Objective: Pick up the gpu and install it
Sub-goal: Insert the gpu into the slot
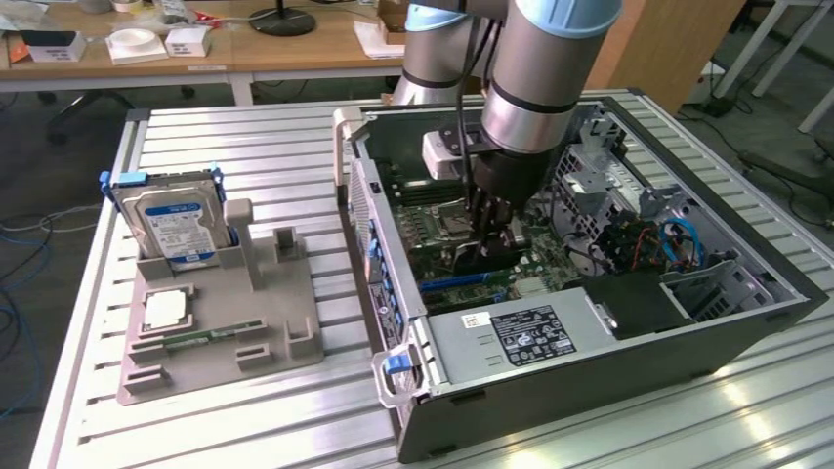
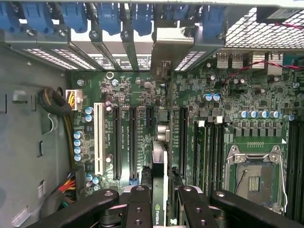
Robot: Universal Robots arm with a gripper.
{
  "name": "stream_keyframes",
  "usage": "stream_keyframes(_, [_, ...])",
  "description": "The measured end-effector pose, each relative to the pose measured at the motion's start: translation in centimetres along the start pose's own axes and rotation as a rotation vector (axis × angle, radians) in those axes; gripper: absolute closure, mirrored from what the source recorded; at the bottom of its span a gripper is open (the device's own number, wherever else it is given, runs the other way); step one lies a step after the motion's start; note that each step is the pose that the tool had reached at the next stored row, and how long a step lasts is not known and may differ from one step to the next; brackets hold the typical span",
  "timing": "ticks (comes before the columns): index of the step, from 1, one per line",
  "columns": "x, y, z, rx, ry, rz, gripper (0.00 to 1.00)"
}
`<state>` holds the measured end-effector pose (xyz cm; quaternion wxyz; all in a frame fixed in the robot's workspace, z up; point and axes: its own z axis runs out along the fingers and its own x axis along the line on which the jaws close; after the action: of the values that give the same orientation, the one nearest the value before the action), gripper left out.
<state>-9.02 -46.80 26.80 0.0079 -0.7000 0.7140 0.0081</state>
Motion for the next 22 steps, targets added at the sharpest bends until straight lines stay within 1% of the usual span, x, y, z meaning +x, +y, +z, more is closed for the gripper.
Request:
stream_keyframes(6, [-0.05,0.19,0.24,0.0,0.0,0.0,0.74])
stream_keyframes(22, [-0.41,0.3,1.01,-0.0004,-0.0001,0.0,0.74])
